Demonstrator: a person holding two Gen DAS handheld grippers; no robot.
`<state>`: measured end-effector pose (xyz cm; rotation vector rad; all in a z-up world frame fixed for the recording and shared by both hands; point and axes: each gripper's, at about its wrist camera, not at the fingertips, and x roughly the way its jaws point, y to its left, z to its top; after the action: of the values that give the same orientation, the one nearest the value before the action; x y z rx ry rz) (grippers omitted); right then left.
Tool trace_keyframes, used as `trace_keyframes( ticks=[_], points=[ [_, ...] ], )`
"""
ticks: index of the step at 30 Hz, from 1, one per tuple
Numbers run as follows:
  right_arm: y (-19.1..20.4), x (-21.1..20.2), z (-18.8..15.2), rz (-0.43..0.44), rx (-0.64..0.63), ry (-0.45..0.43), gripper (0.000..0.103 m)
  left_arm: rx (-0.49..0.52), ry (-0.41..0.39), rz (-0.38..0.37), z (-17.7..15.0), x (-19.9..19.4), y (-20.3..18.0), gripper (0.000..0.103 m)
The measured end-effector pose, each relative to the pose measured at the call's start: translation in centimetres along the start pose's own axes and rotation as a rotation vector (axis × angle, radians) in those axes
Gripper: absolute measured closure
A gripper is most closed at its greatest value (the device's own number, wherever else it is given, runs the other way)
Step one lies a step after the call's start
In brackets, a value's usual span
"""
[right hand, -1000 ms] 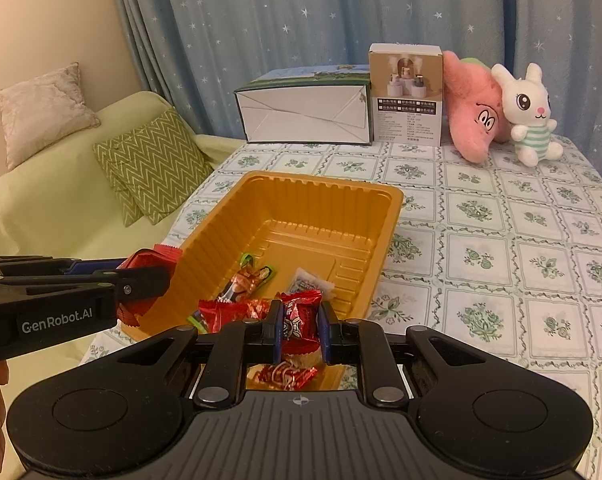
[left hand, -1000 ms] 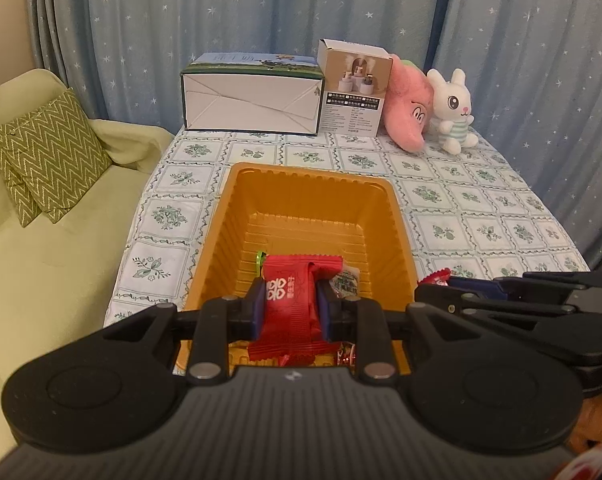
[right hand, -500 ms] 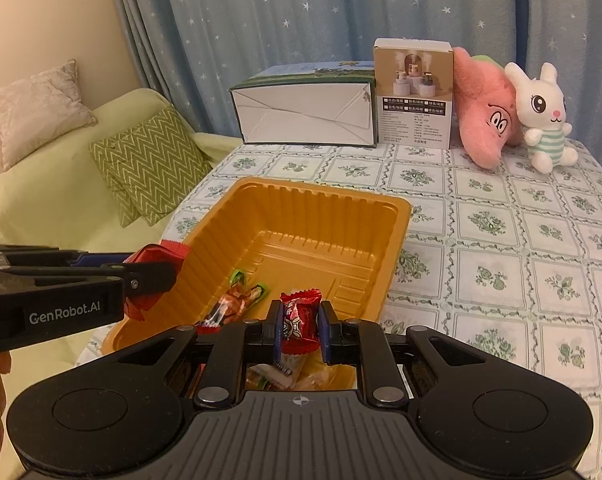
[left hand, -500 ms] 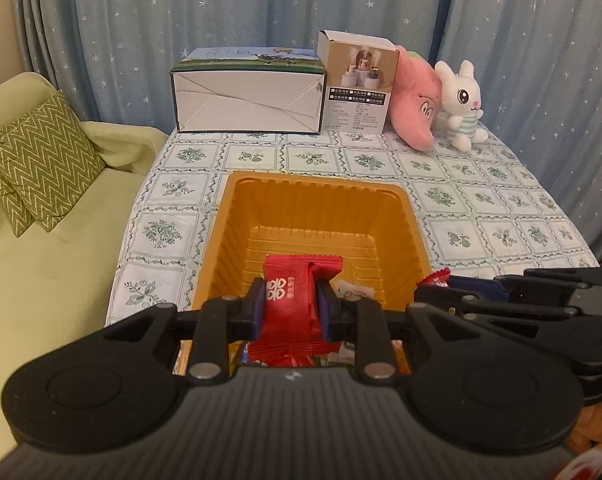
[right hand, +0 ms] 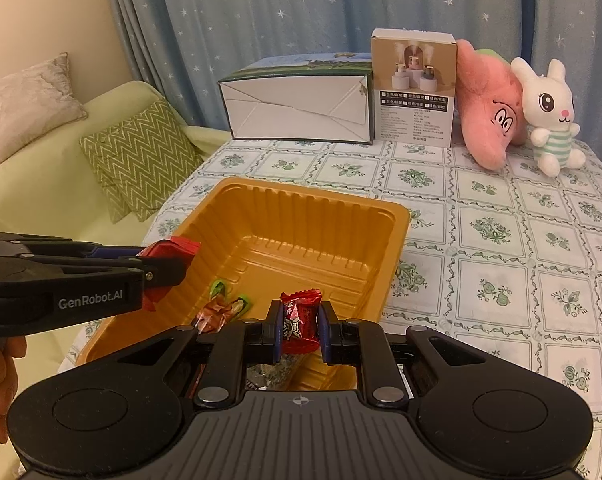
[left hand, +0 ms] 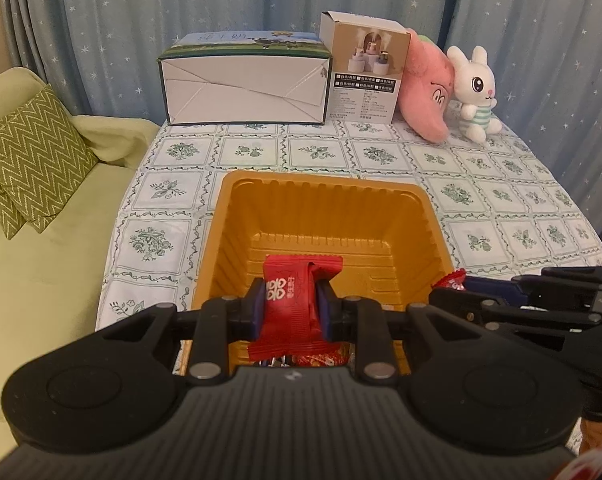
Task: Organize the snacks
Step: 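Open both tools to drop the red candies into the orange tray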
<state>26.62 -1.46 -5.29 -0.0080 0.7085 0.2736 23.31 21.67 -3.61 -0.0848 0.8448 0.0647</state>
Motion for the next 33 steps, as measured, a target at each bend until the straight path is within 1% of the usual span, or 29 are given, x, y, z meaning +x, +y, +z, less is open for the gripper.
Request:
trace_keyframes(
  ticks=[5, 9, 10, 12, 13, 17, 20, 22, 26, 28, 30, 33],
  points=[
    [-0.4, 0.5, 0.1, -0.004, 0.005, 0.003, 0.085, -0.003, 0.011, -0.009, 0.2, 1.2, 0.0, 0.079],
    [-0.7, 0.7, 0.0, -0.005, 0.010, 0.007, 0.085, -0.008, 0.001, -0.043, 0.3, 1.9, 0.0, 0.078],
    [-0.7, 0.7, 0.0, -0.005, 0.011, 0.008, 0.085, -0.010, 0.005, -0.041, 0.3, 2.0, 0.0, 0.077],
    [-0.8, 0.8, 0.0, -0.006, 0.014, 0.009, 0.085, -0.006, 0.012, -0.026, 0.4, 2.2, 0.0, 0.071],
    [-0.8, 0.8, 0.0, -0.005, 0.015, 0.009, 0.085, -0.006, 0.009, -0.029, 0.3, 2.1, 0.1, 0.069],
    [-0.9, 0.8, -0.1, -0.006, 0.020, 0.010, 0.085, -0.002, -0.001, -0.025, -0.1, 1.3, 0.3, 0.065],
    [-0.8, 0.6, -0.1, -0.004, 0.022, 0.010, 0.085, 0.002, -0.006, -0.016, -0.5, 0.5, 0.4, 0.059],
    [-0.8, 0.5, 0.0, -0.002, 0.024, 0.007, 0.085, 0.002, -0.011, -0.007, -0.7, -0.1, 0.5, 0.055],
    [-0.8, 0.4, 0.3, 0.003, 0.032, 0.002, 0.085, 0.017, -0.018, 0.022, -1.3, -1.1, 0.8, 0.050],
    [-0.8, 0.4, 0.5, 0.010, 0.040, 0.000, 0.085, 0.023, -0.017, 0.032, -1.5, -1.5, 0.9, 0.042],
    [-0.7, 0.4, 0.7, 0.019, 0.045, -0.002, 0.085, 0.030, -0.019, 0.044, -1.8, -1.8, 0.9, 0.039],
    [-0.6, 0.5, 1.1, 0.034, 0.054, -0.006, 0.085, 0.036, -0.022, 0.056, -2.1, -2.1, 1.1, 0.036]
  ],
)
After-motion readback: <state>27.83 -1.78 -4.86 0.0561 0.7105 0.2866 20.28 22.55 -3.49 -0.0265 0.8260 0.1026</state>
